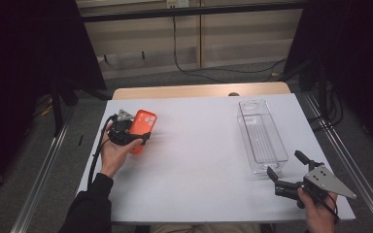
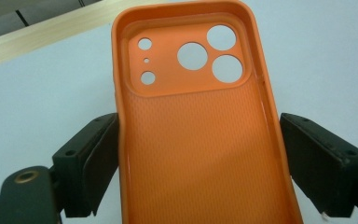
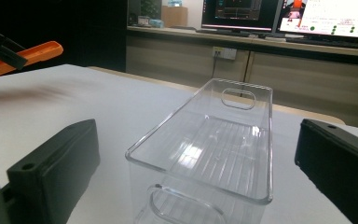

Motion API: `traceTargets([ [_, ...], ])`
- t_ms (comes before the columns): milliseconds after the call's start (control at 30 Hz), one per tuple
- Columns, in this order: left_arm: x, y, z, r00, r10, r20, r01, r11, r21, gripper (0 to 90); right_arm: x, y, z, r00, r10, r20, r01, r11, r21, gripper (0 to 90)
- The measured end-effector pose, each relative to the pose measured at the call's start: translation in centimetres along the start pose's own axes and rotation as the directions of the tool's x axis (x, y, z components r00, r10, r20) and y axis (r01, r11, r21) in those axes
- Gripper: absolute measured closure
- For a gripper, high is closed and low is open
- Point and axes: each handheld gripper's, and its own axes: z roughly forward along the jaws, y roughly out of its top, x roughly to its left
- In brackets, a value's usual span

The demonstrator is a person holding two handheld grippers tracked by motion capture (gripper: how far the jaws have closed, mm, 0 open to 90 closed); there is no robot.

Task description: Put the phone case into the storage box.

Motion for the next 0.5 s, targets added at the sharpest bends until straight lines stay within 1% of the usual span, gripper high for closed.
traceTargets([
  [200, -0.4, 0.1, -0.5, 0.9999, 0.008, 0.007, -0.008, 0.9993, -0.036, 15.0, 0.0, 0.0, 0.0, 1.0, -0.001, 0.002, 0.001, 1.0, -0.001, 0.0],
  [333, -0.9, 0.2, -0.8, 0.9996, 0.02, 0.022, -0.019, 0.9982, -0.057, 15.0, 0.0, 0.0, 0.0, 1.0, -0.002, -0.002, 0.002, 1.0, 0.001, 0.0],
  [467, -1.4, 0.2, -0.8, 0.9989, 0.027, 0.039, -0.024, 0.9975, -0.066, 15.0, 0.0, 0.0, 0.0, 1.0, -0.001, -0.006, 0.001, 1.0, -0.002, 0.0],
  [500, -1.6, 0.1, -0.7, 0.9992, 0.026, 0.031, -0.024, 0.9969, -0.075, 15.0, 0.0, 0.0, 0.0, 1.0, -0.001, -0.006, 0.001, 1.0, -0.001, 0.0],
])
